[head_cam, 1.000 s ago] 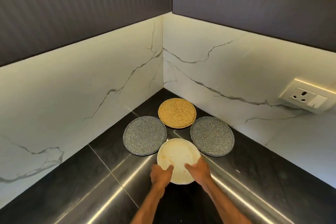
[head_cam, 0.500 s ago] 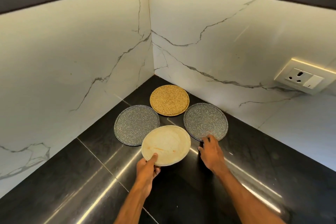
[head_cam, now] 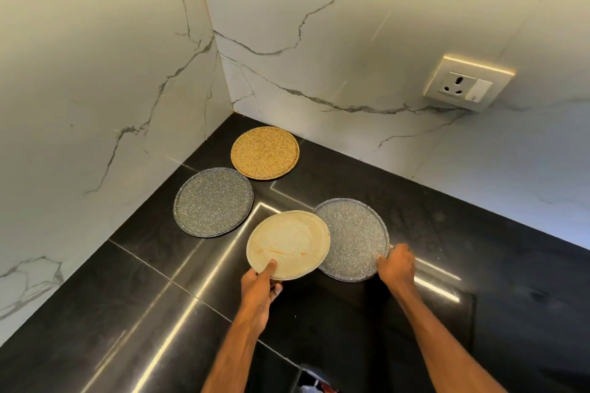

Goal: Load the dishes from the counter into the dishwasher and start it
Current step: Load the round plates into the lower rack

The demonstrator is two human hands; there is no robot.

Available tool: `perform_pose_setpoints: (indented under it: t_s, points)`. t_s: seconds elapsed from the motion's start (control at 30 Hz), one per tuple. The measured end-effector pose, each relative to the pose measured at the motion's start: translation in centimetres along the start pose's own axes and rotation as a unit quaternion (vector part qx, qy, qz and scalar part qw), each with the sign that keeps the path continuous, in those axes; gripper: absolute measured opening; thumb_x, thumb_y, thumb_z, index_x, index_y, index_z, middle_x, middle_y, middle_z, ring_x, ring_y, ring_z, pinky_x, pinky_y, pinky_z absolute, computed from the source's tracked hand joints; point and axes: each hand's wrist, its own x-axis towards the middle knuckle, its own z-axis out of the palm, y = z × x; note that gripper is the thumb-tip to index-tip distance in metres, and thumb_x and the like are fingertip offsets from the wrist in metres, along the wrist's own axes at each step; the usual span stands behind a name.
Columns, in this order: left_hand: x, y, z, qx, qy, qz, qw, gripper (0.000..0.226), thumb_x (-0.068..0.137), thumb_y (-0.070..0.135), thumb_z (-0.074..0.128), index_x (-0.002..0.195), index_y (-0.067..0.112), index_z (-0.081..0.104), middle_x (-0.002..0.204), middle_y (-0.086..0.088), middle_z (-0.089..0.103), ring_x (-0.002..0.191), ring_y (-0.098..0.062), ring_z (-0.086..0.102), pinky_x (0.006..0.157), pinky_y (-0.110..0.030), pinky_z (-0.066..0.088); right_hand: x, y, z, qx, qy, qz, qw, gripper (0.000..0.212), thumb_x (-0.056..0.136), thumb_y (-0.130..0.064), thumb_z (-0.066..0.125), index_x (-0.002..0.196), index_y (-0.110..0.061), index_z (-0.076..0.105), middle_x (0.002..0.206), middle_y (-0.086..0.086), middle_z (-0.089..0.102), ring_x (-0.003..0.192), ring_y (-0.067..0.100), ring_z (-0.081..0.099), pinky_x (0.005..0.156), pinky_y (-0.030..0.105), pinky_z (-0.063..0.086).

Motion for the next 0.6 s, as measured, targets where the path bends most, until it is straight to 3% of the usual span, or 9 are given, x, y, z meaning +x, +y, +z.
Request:
perform_pose_setpoints:
  t_s: [0.07,0.13,0.23,0.33,0.47,0.6]
  points:
    - [-0.5,-0.6,0.0,-0.001,0.001,-0.008,1.000,0.020,0.095,0.010,0.067,0.115,0.010,0.065,0.105,-0.012,0.067,0.074,-0.015,0.054,0.053,-0.023,0.048,0.8,-0.1,-0.1,0.014,-0.020,0.007,1.000,0.022,0.081,-0.006,0.075,0.097,0.006,0.064,0.085,0.011,0.066,0.067,0.022,0.064,0.043,0.023,0.044]
    - [-1.2,-1.3,-0.3,-0.004,0.004,-0.015,1.000,0.022,0.094,0.011,0.067,0.117,0.011,0.064,0.109,-0.012,0.067,0.076,-0.015,0.054,0.055,-0.025,0.049,1.0,0.5,-0.3,0.035,-0.030,0.007,0.999,0.014,0.076,-0.008,0.079,0.080,-0.001,0.068,0.071,0.009,0.067,0.058,0.016,0.064,0.037,0.018,0.039]
    - [-2.2,-2.5,-0.7,0.000,0.001,-0.020,1.000,0.024,0.094,0.011,0.068,0.118,0.010,0.063,0.109,-0.013,0.065,0.073,-0.015,0.052,0.052,-0.024,0.049,0.3,1.8,-1.1,0.073,-0.045,0.015,0.996,0.013,0.074,-0.008,0.079,0.074,0.000,0.069,0.063,0.007,0.066,0.051,0.013,0.061,0.032,0.015,0.035]
    - [-3.3,-3.9,-0.8,0.013,-0.009,-0.023,1.000,0.027,0.093,0.010,0.068,0.119,0.007,0.063,0.107,-0.013,0.065,0.074,-0.017,0.052,0.050,-0.023,0.049,-0.8,3.5,-1.6,0.070,-0.064,0.020,0.995,0.011,0.076,-0.005,0.076,0.079,0.002,0.067,0.063,0.003,0.061,0.049,0.012,0.055,0.031,0.015,0.032]
    - [-5.1,-5.7,-0.6,0.036,-0.016,-0.024,0.999,0.030,0.093,0.010,0.069,0.122,0.005,0.061,0.108,-0.013,0.064,0.075,-0.018,0.052,0.048,-0.023,0.050,-3.3,6.8,-2.8,0.064,-0.068,0.020,0.995,0.022,0.081,-0.007,0.067,0.064,-0.011,0.053,0.055,-0.003,0.047,0.045,0.010,0.042,0.037,0.015,0.031]
    - [-7.3,-7.9,0.5,0.088,-0.058,-0.016,0.994,0.031,0.095,0.012,0.067,0.124,0.007,0.060,0.108,-0.012,0.065,0.073,-0.016,0.051,0.049,-0.023,0.049,-5.9,11.4,-6.3,0.130,-0.069,0.006,0.989,0.033,0.086,-0.004,0.057,0.056,-0.015,0.047,0.051,-0.004,0.042,0.045,0.009,0.036,0.044,0.017,0.030]
